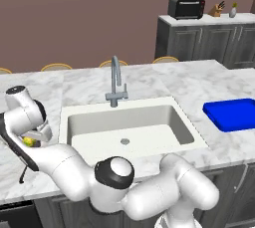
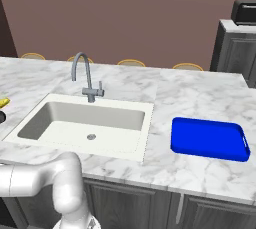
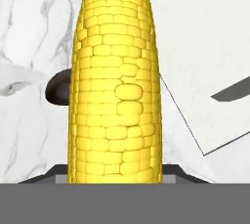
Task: Pick up all produce items and place them in the sink. Turn on the sink faucet to wash them. Then turn the sink off and put them in the tray.
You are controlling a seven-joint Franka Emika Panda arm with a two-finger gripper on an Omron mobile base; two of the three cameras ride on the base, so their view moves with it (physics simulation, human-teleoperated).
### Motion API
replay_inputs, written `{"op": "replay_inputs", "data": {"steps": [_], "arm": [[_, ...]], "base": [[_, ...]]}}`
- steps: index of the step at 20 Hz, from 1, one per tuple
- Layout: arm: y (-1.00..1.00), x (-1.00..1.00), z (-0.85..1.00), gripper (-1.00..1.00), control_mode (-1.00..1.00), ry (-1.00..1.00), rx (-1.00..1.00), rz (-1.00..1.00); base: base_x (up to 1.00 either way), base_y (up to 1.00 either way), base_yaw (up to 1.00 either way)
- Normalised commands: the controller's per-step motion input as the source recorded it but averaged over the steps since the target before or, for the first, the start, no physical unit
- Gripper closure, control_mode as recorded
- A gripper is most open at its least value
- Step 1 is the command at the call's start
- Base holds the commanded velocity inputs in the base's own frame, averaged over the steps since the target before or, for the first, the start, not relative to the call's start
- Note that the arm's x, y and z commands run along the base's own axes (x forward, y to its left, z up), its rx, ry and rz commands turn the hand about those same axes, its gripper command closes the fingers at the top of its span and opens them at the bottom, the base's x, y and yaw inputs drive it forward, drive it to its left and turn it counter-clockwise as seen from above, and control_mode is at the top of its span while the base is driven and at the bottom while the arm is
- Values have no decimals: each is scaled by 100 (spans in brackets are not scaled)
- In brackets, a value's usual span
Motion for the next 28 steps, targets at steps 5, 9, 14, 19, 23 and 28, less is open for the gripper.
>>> {"op": "replay_inputs", "data": {"steps": [5,9,14,19,23,28], "arm": [[-100,3,4,100,-100,0,0,-42],[-100,15,0,100,-100,0,0,-34],[-100,45,0,100,-100,0,0,-24],[-100,48,0,100,-100,0,0,-19],[-100,24,-13,100,-100,0,0,-14],[-100,1,-15,100,-100,0,0,-8]], "base": [[0,0,0],[0,0,0],[0,0,0],[0,0,0],[0,0,0],[0,0,0]]}}
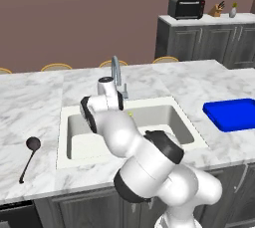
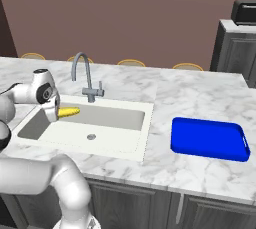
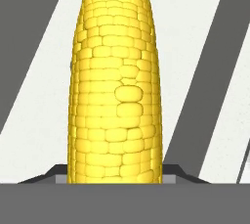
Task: Pick up all produce items and place them in the sink. Turn on the sink faucet to wash them. Then turn the sink off and put them in the tray.
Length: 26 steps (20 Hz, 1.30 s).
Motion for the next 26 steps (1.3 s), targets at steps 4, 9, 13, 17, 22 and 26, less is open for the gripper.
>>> {"op": "replay_inputs", "data": {"steps": [4,9,13,17,22,26], "arm": [[-100,0,-15,100,-100,0,0,0],[-95,-6,-15,100,-100,0,0,0],[-90,-4,-14,100,-100,0,0,0],[-87,-1,-9,100,-100,0,0,0],[-68,0,-9,100,-100,0,1,0],[-31,15,-19,100,-100,4,6,0]], "base": [[0,0,0],[0,0,0],[0,0,0],[0,0,0],[0,0,0],[0,0,0]]}}
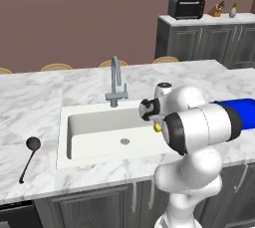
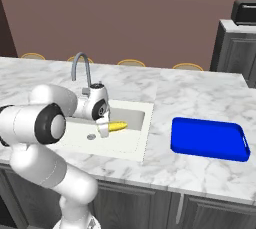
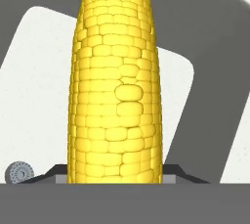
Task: Pick up all produce items and place them in the sink. Turn on the sink faucet to wash them. Then turn the sink off and put them in the tray.
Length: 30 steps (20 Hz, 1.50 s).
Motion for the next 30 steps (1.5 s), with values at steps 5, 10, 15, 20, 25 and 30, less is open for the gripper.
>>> {"op": "replay_inputs", "data": {"steps": [5,10,15,20,25,30], "arm": [[-6,37,-29,100,-100,9,3,0],[0,53,-32,100,-100,10,2,0],[0,63,-30,100,-100,8,3,0],[-1,56,-36,100,-100,9,4,0],[0,53,-43,100,-100,6,4,0],[-3,48,-45,100,-100,0,5,0]], "base": [[0,0,0],[0,0,0],[0,0,0],[0,0,0],[0,0,0],[0,0,0]]}}
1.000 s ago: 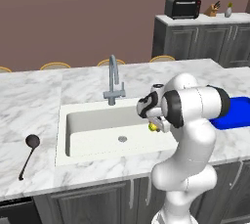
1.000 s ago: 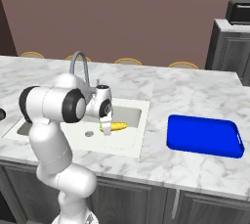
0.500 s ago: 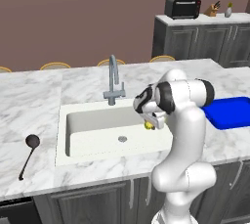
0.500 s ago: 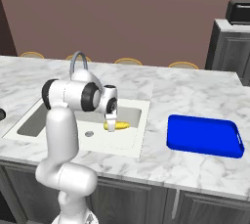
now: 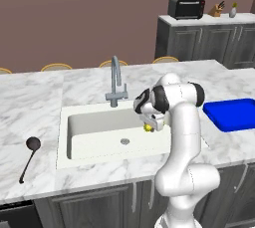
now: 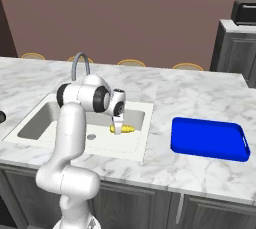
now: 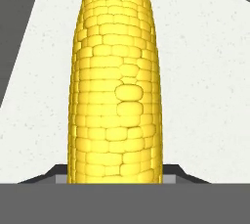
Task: Pick up all produce items and place them in the sink. Turn on the sink faucet to wash them. Then turn the sink off and put them in the tray.
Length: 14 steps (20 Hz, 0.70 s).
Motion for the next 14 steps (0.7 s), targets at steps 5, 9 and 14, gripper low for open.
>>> {"op": "replay_inputs", "data": {"steps": [5,9,14], "arm": [[-11,24,-45,100,-100,-2,3,0],[-12,0,-45,100,-100,-7,2,0],[0,6,-37,-100,-100,-2,2,0]], "base": [[0,0,0],[0,0,0],[0,0,0]]}}
